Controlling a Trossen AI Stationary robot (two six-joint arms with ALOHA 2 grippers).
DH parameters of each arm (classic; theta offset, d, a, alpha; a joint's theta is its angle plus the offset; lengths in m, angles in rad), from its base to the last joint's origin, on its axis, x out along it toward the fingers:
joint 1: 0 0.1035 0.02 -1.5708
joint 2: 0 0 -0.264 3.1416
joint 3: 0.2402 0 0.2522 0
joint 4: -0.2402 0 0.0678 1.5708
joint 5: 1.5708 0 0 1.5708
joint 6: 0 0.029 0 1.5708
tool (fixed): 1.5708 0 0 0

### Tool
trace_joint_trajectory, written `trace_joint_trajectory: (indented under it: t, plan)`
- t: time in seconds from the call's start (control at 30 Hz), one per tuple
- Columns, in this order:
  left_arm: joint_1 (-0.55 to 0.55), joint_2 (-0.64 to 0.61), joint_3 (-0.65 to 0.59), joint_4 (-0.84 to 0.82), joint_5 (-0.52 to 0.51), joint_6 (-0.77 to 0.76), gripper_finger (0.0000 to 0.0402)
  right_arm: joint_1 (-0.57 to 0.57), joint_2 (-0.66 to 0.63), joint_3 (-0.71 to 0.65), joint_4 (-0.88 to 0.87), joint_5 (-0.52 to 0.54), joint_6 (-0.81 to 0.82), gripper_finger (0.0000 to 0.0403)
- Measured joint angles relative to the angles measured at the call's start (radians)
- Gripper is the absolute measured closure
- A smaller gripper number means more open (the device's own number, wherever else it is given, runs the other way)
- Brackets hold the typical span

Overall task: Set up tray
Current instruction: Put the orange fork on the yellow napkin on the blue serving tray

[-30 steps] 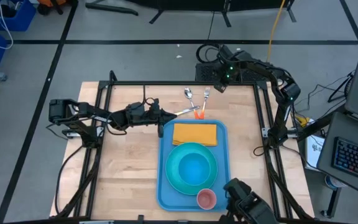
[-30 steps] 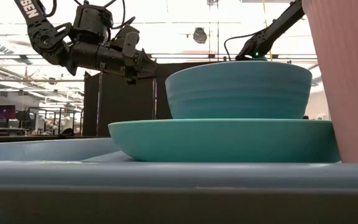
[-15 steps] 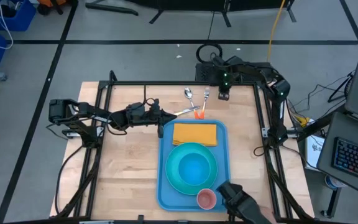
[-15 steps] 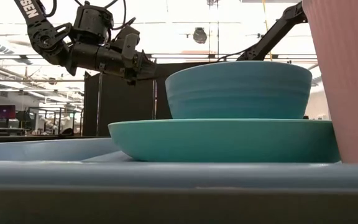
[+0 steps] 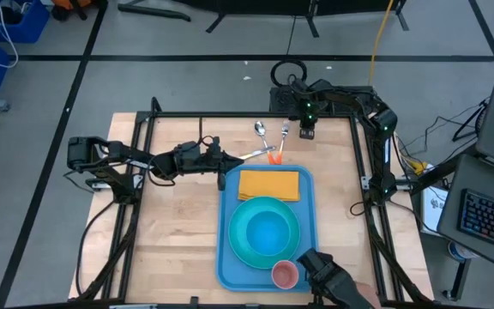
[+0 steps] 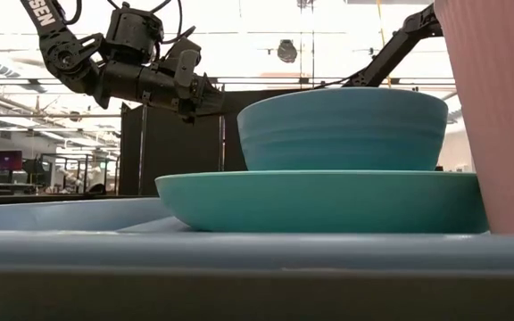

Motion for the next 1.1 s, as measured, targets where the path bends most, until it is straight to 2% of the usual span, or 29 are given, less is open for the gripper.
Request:
trace_joint_trajectory:
  t: [0.2,0.47,0.57,0.8,1.0,1.1]
  plan:
    - [0.0,0.0,0.0,-0.001,0.015,-0.005,0.0398,-0.018,0.0,0.0,0.088,-0.099,-0.004,0.0403]
    - [-0.006,0.0,0.0,-0.006,0.016,-0.001,0.0388,-0.04,0.0,0.0,0.111,-0.277,-0.013,0.0403]
    - [-0.006,0.0,0.0,-0.006,0.016,-0.001,0.0398,-0.042,0.0,0.0,0.125,-0.286,-0.025,0.0403]
    - [-0.006,0.0,0.0,-0.005,0.016,-0.001,0.0385,-0.042,0.0,0.0,0.202,-0.311,-0.049,0.0403]
    - [-0.006,0.0,0.0,-0.005,0.016,-0.001,0.0396,-0.042,0.0,0.0,0.206,-0.317,-0.049,0.0403]
    - [-0.006,0.0,0.0,-0.005,0.015,-0.001,0.0386,-0.042,0.0,0.0,0.219,-0.379,-0.05,0.0403]
